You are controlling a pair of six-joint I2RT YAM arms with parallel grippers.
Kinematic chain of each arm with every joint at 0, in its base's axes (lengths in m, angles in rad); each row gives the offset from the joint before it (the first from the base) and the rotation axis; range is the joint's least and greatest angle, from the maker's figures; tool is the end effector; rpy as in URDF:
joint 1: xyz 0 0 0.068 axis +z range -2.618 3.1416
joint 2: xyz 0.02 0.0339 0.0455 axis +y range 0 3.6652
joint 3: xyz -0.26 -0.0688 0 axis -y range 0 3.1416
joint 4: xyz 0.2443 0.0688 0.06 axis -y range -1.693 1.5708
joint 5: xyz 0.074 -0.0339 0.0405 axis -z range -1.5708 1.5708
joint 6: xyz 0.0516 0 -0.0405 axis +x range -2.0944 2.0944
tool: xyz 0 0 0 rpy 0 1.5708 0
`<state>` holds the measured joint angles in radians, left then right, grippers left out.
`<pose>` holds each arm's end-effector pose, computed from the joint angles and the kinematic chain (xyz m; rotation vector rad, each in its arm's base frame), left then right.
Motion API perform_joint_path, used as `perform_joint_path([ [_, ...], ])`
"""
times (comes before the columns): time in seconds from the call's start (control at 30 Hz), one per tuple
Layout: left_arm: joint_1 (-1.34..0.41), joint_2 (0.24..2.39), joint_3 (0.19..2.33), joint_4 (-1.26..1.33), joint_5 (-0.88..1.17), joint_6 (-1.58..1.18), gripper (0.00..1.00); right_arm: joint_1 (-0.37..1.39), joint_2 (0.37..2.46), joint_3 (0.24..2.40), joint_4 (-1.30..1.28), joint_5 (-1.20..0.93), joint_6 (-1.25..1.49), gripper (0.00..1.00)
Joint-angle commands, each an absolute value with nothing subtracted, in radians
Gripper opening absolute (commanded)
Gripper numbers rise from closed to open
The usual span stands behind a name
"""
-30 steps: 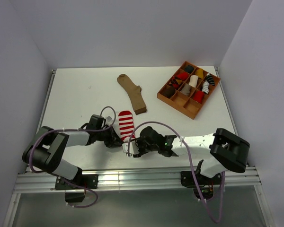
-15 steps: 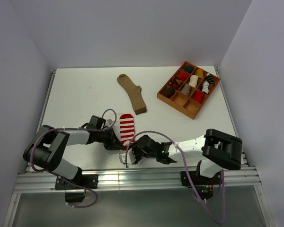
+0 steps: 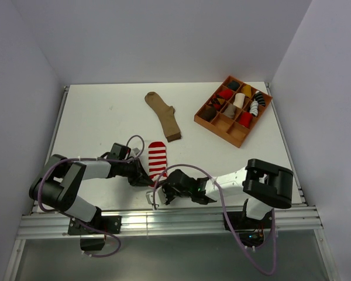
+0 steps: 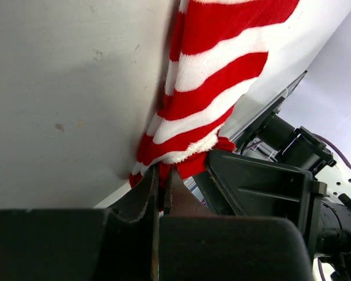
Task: Roll the socks
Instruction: Roll the sock at the center of the board.
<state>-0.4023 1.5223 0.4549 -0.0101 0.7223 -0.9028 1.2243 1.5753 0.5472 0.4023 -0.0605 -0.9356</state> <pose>0.1994 -0.1219 0.0889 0.4358 -2.7814 1.2696 0.0991 0.2836 0.1218 -1.9601 1.0090 0.2281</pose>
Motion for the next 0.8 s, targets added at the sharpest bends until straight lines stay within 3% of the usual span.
perform_joint_path([
  [0.0,-0.403,1.549,0.439,-0.103,0.646,-0.850,0.00,1.232,1.604,0.555,0.459,-0.026,-0.891,0.34],
  [0.07,-0.400,1.542,0.442,-0.104,0.646,-0.850,0.00,1.232,1.609,0.558,0.453,-0.026,-0.876,0.24],
  [0.2,-0.390,1.517,0.445,-0.103,0.646,-0.860,0.02,1.213,1.591,0.594,0.355,-0.101,-0.807,0.15],
  [0.43,-0.377,1.428,0.430,-0.045,0.618,-0.903,0.17,1.062,1.577,0.759,0.039,-0.410,-0.684,0.15],
  [0.77,-0.377,1.293,0.396,0.029,0.482,-0.928,0.27,0.853,1.842,1.132,-0.484,-0.753,-0.649,0.14],
])
